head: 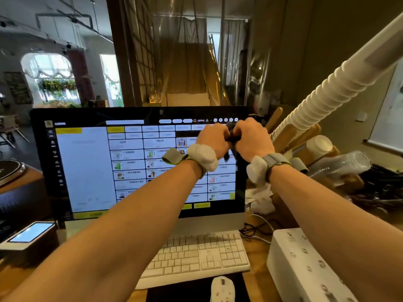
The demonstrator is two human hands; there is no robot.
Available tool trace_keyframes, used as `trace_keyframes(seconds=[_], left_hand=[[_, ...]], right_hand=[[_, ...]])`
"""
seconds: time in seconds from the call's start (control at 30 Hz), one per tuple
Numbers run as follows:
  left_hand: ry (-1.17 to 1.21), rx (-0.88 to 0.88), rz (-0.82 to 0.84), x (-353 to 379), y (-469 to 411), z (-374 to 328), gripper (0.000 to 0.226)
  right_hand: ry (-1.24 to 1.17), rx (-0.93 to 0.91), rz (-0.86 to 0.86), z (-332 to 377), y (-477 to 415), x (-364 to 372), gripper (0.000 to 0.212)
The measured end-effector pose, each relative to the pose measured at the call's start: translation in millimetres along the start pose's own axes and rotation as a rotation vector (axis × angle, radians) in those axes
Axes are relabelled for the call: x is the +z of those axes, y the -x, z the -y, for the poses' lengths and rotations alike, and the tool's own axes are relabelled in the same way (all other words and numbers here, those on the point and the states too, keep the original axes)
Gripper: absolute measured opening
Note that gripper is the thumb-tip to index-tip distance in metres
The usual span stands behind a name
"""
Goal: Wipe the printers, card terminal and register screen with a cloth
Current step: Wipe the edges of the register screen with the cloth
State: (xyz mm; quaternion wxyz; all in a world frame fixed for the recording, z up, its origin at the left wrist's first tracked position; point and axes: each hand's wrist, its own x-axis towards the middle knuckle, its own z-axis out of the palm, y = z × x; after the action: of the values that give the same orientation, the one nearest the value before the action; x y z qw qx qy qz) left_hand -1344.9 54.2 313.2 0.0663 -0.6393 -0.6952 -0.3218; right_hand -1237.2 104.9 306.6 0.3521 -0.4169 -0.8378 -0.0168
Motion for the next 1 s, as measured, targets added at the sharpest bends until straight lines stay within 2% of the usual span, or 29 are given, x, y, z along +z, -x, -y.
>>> trace_keyframes(seconds=[0.07,0.2,0.4,0.57,0.67,0.73,0.9,1.0], left_hand=[[-0.009,-0.031,-0.088,-13,7,10,0.008],[-0.139,-0.153,-0.058,-44,36,66,0.022],[-0.146,-0.325,-0.177,-105,88,148,0.025],[-0.219,-0.491,-0.261,-164,136,212,0.01],[-0.285,-0.567,-0.29,-191,158,242,0.027],[-0.321,-0.594,-0.291,-204,168,259,0.025],[-0.323,-0.612,-0.249,-211,179,280,0.031],[-0.271,-0.548,-0.197,-199,171,270,0.013]], right_hand=[[-0.034,-0.059,-0.027,17,2,11,0.016],[-0.117,-0.221,0.093,76,6,46,0.016],[-0.22,-0.413,0.123,179,6,84,0.015],[-0.28,-0.561,0.139,277,11,111,0.01],[-0.311,-0.635,0.168,326,8,127,0.015],[-0.317,-0.655,0.191,352,7,136,0.017],[-0.271,-0.69,0.24,377,8,147,0.016],[-0.23,-0.677,0.224,357,9,142,0.014]])
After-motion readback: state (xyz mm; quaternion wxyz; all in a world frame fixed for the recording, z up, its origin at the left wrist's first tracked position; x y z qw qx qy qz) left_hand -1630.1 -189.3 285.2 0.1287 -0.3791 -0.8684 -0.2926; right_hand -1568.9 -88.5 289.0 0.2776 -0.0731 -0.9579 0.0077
